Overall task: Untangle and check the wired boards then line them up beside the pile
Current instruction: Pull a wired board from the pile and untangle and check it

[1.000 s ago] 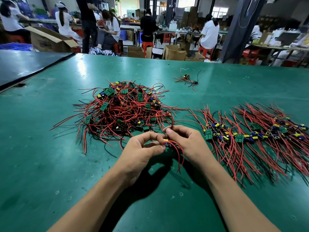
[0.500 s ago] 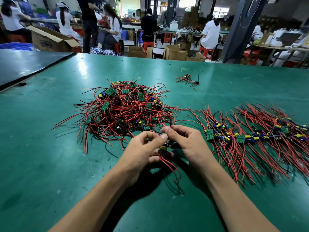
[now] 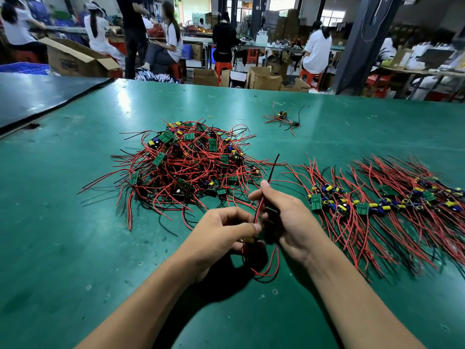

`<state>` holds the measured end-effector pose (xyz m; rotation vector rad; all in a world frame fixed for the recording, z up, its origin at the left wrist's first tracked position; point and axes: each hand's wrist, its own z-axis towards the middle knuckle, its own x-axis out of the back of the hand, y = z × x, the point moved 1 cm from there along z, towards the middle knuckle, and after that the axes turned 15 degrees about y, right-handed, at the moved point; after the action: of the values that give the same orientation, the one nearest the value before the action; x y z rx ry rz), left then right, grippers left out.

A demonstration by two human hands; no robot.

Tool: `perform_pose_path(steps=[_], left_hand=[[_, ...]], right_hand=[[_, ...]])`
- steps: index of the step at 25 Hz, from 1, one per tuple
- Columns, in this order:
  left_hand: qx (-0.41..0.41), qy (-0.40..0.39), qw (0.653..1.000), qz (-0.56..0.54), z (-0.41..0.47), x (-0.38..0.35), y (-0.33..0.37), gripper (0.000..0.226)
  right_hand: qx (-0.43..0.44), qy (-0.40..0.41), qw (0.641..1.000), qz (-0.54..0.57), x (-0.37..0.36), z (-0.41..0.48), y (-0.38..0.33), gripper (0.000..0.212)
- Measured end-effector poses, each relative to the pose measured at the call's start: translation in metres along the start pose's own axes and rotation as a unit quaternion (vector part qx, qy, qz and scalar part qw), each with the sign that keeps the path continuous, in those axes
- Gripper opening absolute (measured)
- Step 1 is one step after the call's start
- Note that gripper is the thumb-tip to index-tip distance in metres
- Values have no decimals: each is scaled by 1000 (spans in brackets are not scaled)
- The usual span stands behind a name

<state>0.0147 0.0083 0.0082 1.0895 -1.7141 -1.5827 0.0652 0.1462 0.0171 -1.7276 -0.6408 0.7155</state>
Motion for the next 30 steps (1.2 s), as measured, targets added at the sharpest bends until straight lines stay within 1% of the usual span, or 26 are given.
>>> perform_pose_path(steps=[5, 7, 10, 13, 15, 17, 18, 20, 23, 25, 27, 28, 30], left_hand=[[13, 26, 998, -50, 0, -1, -2, 13], [9, 42, 997, -59, 1, -2, -4, 13], [1, 58, 997, -53, 3, -1, -6, 14], [7, 48, 998, -40, 2, 0, -7, 13], [12, 33, 999, -27, -1, -1, -5, 13], [9, 23, 1000, -7, -3, -2, -2, 18], [5, 20, 1000, 4, -3, -1, -1, 20], [-1, 13, 1000, 17, -5, -2, 0, 20], [1, 11, 1000, 17, -5, -1, 2, 15], [2, 9, 1000, 14, -5, -1, 3, 14], [7, 9, 1000, 10, -5, 0, 3, 15], [11, 8, 1000, 7, -5, 0, 3, 15], [21, 4, 1000, -4, -6, 0, 3, 15]], right_hand=[[-22, -66, 998, -14, -1, -6, 5, 32], [1, -93, 994, -55, -5, -11, 8, 31], [32, -100, 989, -109, -7, -11, 8, 35], [42, -66, 990, -118, -4, -7, 8, 43], [45, -24, 992, -116, -3, -4, 8, 44], [51, 27, 989, -138, 0, 0, 6, 46], [45, 40, 989, -136, 1, 1, 4, 48], [10, 34, 995, -89, 3, 3, 2, 56], [-71, -20, 997, 20, 3, 2, -2, 62], [-141, -52, 984, 93, 5, 2, -5, 59], [-194, -72, 968, 140, 9, 2, -8, 51], [-199, -78, 967, 142, 10, 2, -9, 49], [-160, -85, 979, 93, 9, 2, -7, 51]])
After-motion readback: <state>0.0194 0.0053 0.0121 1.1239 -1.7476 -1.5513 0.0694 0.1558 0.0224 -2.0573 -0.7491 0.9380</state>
